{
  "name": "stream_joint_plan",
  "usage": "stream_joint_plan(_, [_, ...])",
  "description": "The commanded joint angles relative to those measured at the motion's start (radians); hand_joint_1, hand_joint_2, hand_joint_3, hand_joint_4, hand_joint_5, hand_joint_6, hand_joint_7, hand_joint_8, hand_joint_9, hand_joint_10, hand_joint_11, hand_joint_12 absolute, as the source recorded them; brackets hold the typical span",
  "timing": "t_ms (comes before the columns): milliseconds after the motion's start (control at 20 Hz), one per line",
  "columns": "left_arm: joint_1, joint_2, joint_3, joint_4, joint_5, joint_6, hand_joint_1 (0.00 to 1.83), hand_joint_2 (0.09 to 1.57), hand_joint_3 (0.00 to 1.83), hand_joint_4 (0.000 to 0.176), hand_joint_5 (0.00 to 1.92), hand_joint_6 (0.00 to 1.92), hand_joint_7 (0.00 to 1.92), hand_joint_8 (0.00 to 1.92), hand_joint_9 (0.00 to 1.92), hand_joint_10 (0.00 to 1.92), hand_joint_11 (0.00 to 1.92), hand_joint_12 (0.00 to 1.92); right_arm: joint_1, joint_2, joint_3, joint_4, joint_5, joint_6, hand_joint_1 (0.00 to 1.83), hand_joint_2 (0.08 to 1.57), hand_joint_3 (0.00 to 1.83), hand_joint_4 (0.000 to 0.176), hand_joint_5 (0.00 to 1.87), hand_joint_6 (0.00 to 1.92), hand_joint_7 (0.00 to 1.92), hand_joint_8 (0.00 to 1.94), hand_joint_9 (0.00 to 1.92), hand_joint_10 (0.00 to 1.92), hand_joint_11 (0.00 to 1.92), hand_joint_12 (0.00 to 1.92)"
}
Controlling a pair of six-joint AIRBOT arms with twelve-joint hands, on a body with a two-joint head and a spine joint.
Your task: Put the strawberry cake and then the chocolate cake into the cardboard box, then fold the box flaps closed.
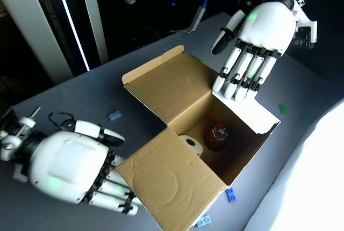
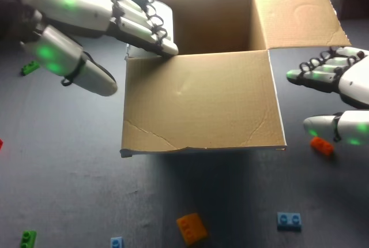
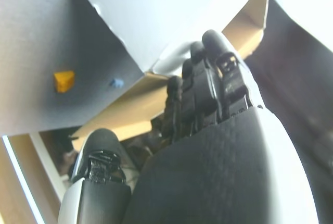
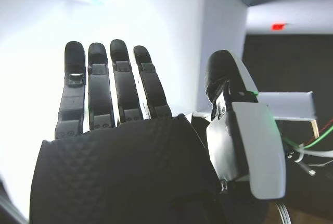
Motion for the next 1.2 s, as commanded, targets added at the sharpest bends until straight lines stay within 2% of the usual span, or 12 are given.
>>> stream_joint_plan(0, [0.0,0.002,0.004,-0.059,0.003,0.005,0.0,1.3,0.0,0.077,0.15,0.0,0.19,0.0,0.27,0.0,0.0,0.97,0.019,0.01,0.004,0.005,0.139,-0.008,0.0,1.32,0.0,0.0,0.15,0.0,0.22,0.0,0.2,0.01,0.0,0.69])
stream_joint_plan(150, [0.024,-0.011,0.016,-0.059,0.002,0.009,0.0,1.3,0.0,0.076,0.14,0.0,0.2,0.01,0.27,0.0,0.0,0.97,0.066,0.015,0.004,0.022,0.137,-0.008,0.0,1.3,0.0,0.0,0.16,0.01,0.2,0.0,0.21,0.01,0.0,0.65])
stream_joint_plan(250, [0.038,-0.015,0.019,-0.059,0.002,0.012,0.0,1.3,0.0,0.075,0.14,0.0,0.21,0.0,0.28,0.0,0.0,1.0,0.106,0.023,0.004,0.028,0.137,-0.007,0.0,1.3,0.0,0.0,0.15,0.0,0.21,0.0,0.22,0.02,0.0,0.74])
stream_joint_plan(550, [0.046,-0.015,0.02,-0.059,-0.001,0.011,0.0,1.29,0.0,0.066,0.15,0.0,0.21,0.0,0.3,0.01,0.0,1.02,0.209,0.044,0.003,0.029,0.113,0.02,0.0,1.3,0.0,0.0,0.13,0.0,0.22,0.01,0.21,0.0,0.0,0.63])
stream_joint_plan(600, [0.039,-0.015,0.022,-0.059,-0.003,0.011,0.0,1.29,0.0,0.066,0.15,0.0,0.2,0.0,0.29,0.01,0.0,1.03,0.224,0.046,0.003,0.031,0.108,0.027,0.0,1.3,0.0,0.0,0.13,0.0,0.22,0.0,0.21,0.0,0.0,0.59])
stream_joint_plan(700, [0.015,-0.015,0.027,-0.059,-0.006,0.011,0.0,1.29,0.0,0.069,0.14,0.0,0.2,0.0,0.29,0.0,0.0,1.03,0.264,0.047,0.0,0.048,0.072,0.032,0.0,1.31,0.0,0.0,0.15,0.01,0.23,0.0,0.21,0.0,0.0,0.62])
stream_joint_plan(900, [-0.048,-0.015,0.05,-0.078,-0.015,-0.009,0.0,1.3,0.0,0.057,0.15,0.01,0.2,0.01,0.3,0.01,0.0,0.97,0.318,0.04,-0.01,0.068,0.018,0.033,0.0,1.31,0.0,0.0,0.15,0.01,0.23,0.0,0.21,0.01,0.0,0.69])
stream_joint_plan(950, [-0.061,-0.015,0.057,-0.078,-0.017,-0.018,0.0,1.29,0.0,0.064,0.14,0.0,0.19,0.0,0.29,0.0,0.0,0.95,0.327,0.036,-0.01,0.068,0.006,0.033,0.0,1.31,0.0,0.0,0.14,0.0,0.21,0.0,0.21,0.01,0.0,0.7])
stream_joint_plan(1050, [-0.092,-0.014,0.084,-0.078,-0.026,-0.037,0.0,1.3,0.0,0.057,0.15,0.0,0.21,0.01,0.29,0.0,0.0,0.98,0.355,0.024,-0.01,0.068,-0.047,0.034,0.0,1.32,0.0,0.0,0.12,0.0,0.18,0.0,0.17,0.0,0.0,0.61])
stream_joint_plan(1150, [-0.113,-0.012,0.12,-0.076,-0.041,-0.05,0.0,1.29,0.0,0.05,0.15,0.0,0.21,0.0,0.31,0.01,0.0,1.04,0.37,0.014,-0.01,0.068,-0.073,0.034,0.0,1.32,0.0,0.0,0.17,0.02,0.2,0.0,0.18,0.01,0.0,0.67])
